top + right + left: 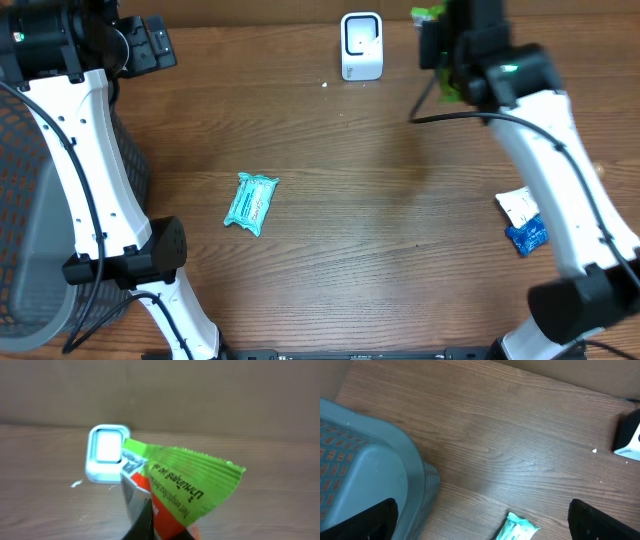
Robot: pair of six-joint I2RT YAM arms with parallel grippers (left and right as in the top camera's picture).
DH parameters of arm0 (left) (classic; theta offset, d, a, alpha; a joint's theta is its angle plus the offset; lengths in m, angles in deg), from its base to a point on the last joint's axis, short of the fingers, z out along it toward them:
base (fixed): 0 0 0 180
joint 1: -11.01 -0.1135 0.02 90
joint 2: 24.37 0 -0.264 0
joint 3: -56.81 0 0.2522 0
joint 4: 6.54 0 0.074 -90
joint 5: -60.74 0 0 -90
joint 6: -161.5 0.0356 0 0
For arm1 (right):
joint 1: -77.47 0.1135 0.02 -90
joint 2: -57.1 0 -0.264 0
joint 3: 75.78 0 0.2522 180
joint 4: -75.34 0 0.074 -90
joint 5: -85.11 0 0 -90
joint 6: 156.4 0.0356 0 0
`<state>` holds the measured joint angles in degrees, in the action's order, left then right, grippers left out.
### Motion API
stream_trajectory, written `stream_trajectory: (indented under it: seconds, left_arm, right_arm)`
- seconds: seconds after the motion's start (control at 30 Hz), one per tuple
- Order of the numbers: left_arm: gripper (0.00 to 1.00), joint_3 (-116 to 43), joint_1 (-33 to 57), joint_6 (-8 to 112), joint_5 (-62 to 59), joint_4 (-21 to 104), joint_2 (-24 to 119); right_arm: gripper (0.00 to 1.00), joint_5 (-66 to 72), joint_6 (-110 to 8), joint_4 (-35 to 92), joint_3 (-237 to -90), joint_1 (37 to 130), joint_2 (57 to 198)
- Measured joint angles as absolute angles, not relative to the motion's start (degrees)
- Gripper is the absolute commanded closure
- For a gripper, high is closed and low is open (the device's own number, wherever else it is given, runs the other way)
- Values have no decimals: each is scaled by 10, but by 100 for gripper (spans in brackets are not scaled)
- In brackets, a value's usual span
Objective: Scan the item barcode
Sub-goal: 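Carry the Haribo bag up to the scanner window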
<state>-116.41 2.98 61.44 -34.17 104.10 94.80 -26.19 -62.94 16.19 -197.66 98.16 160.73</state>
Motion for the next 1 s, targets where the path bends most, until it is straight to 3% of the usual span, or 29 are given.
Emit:
stream_trajectory:
  seconds: [0.17, 0.4, 0.83, 1.0]
  left_arm:
    - [0, -1164, 30, 615, -341, 1041, 948]
    - [0, -1164, 30, 615, -342, 1041, 948]
    - [0, -1164, 30, 615, -342, 1041, 948]
    - [0, -1164, 30, 615, -342, 1041, 948]
  right_arm:
    - [96, -432, -724, 283, -1977, 1039, 1699]
    - [96, -546, -934, 355, -1977, 1069, 1814]
    - [96, -538, -1193, 404, -1977, 1069, 1824]
    - [96, -523, -1317, 488, -1977, 1069, 1831]
